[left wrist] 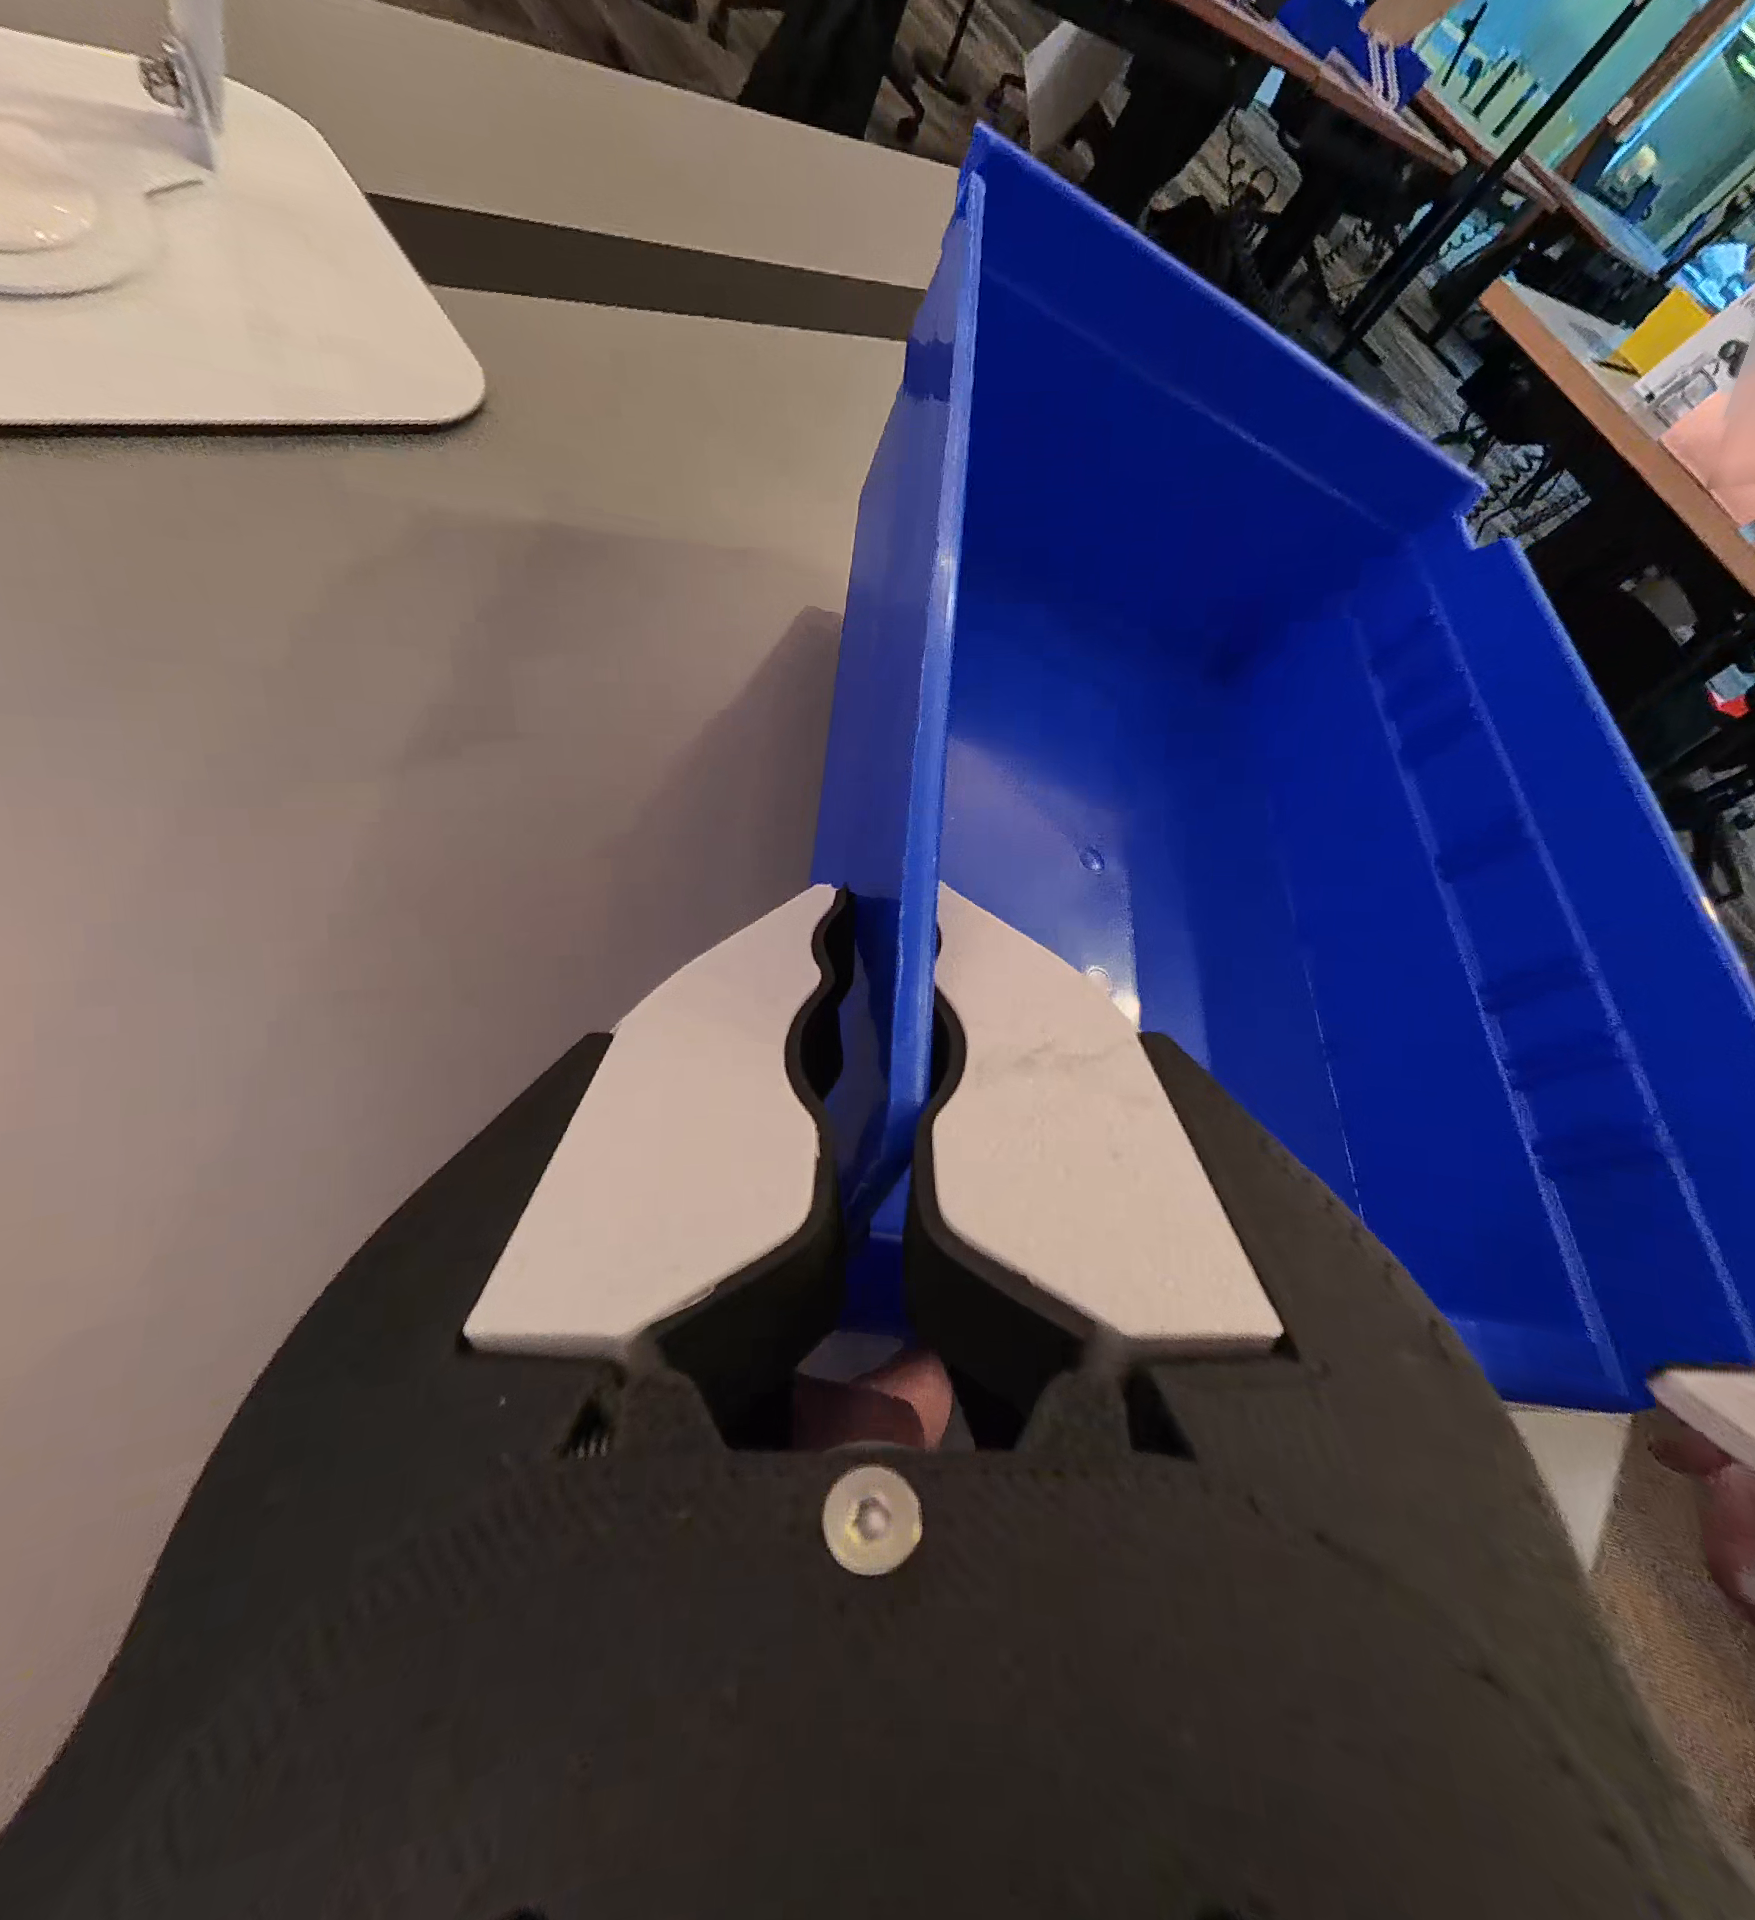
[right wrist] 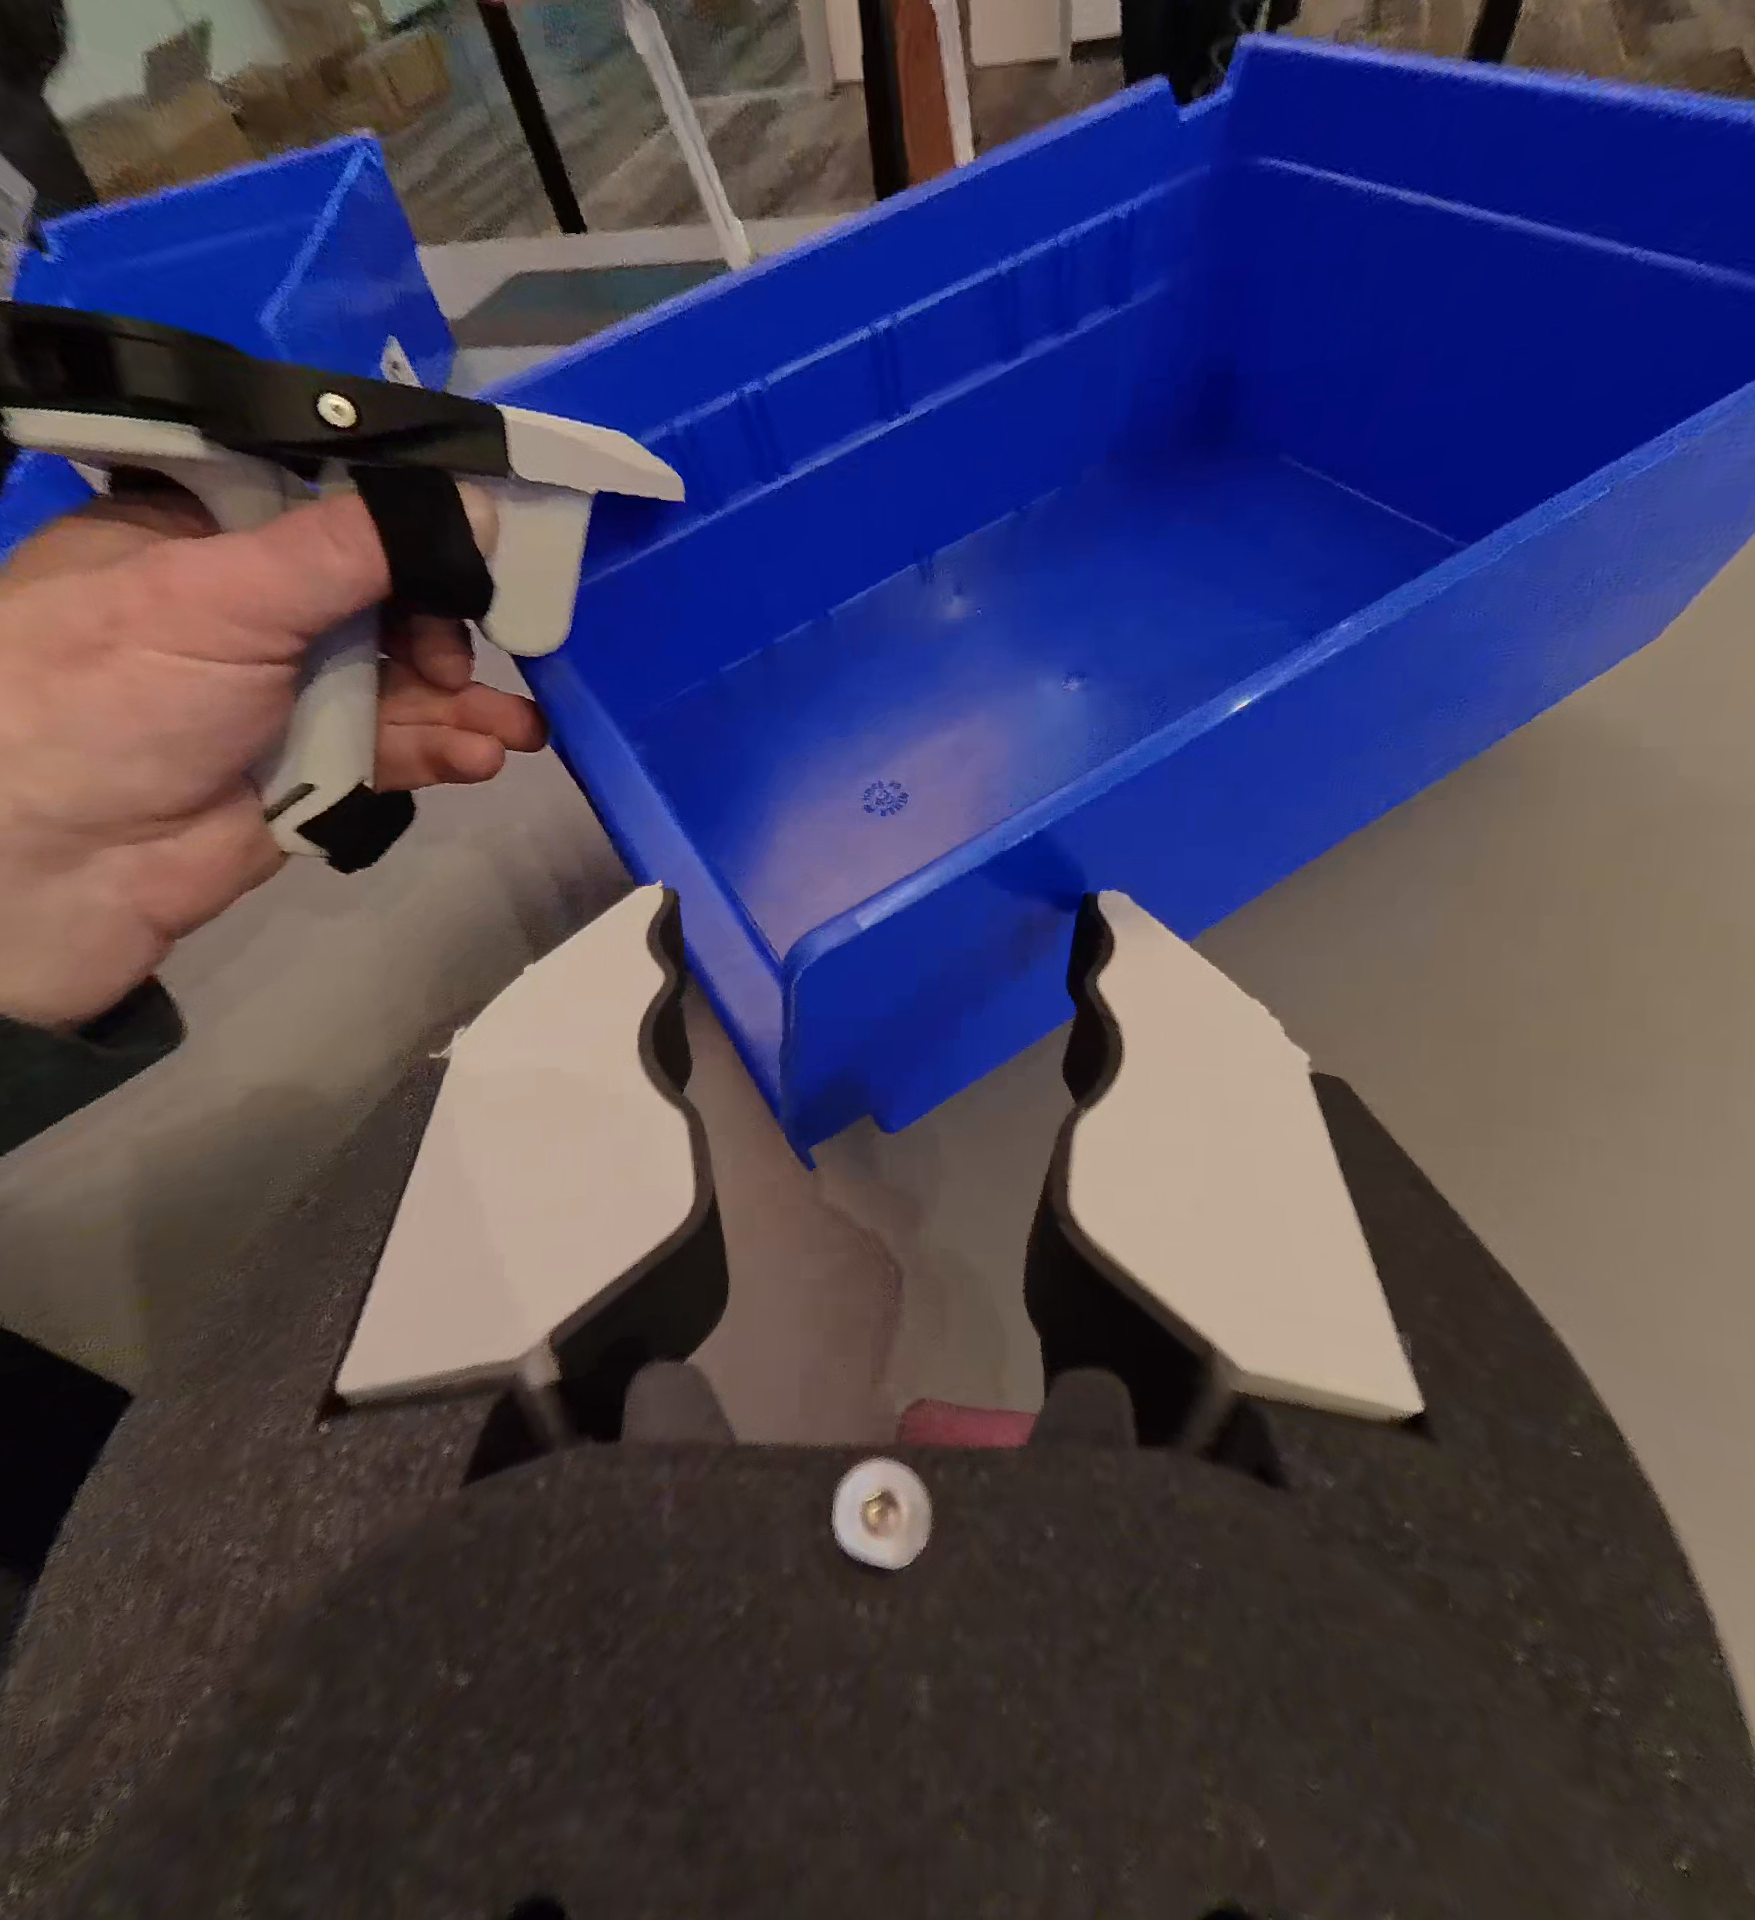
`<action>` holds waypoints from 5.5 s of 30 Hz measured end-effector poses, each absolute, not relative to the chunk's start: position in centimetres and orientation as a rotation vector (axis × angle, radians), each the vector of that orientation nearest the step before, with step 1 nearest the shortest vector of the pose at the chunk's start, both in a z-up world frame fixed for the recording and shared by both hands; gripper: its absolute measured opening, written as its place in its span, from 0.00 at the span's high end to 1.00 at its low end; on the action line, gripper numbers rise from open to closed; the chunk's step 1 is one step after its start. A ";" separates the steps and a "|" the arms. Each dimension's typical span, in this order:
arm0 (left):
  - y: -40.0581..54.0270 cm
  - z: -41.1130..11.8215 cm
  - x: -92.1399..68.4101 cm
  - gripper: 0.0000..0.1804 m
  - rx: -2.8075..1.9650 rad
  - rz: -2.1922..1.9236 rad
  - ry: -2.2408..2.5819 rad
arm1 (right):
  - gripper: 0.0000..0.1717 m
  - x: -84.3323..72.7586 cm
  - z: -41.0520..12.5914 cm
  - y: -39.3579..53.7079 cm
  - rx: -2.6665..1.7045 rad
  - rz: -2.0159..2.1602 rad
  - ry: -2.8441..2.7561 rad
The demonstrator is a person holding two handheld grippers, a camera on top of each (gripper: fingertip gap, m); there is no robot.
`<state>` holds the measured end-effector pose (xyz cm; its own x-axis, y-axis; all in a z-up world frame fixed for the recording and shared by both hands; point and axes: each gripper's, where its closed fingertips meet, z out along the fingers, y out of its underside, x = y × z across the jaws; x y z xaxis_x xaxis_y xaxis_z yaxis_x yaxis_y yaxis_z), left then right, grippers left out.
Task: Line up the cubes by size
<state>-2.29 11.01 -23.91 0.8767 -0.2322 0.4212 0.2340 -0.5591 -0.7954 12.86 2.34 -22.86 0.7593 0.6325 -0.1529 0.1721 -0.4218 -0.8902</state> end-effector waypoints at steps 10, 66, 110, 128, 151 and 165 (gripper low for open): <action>11.2 -24.9 -1.0 0.90 -2.064 -0.616 -0.012 | 0.80 15.7 -24.0 6.0 -1.990 0.435 -0.588; 7.1 -21.0 -12.9 0.40 -1.869 -0.249 -0.133 | 0.70 7.7 -19.5 16.3 -1.684 0.455 -0.918; -0.2 -26.4 -52.6 0.99 -2.033 0.208 -0.530 | 0.94 -34.3 -25.3 6.1 -1.608 0.783 -1.203; 1.3 -24.4 -55.5 0.70 -1.961 0.186 -0.531 | 0.78 -36.0 -24.4 6.3 -1.595 0.825 -1.174; 10.2 -26.6 -21.5 0.40 -2.076 -0.021 0.030 | 0.67 -5.0 -26.9 17.3 -1.828 0.503 -0.963; 10.6 -31.0 -21.9 0.48 -2.308 -0.070 0.010 | 0.66 -0.1 -28.6 19.8 -1.946 0.427 -0.949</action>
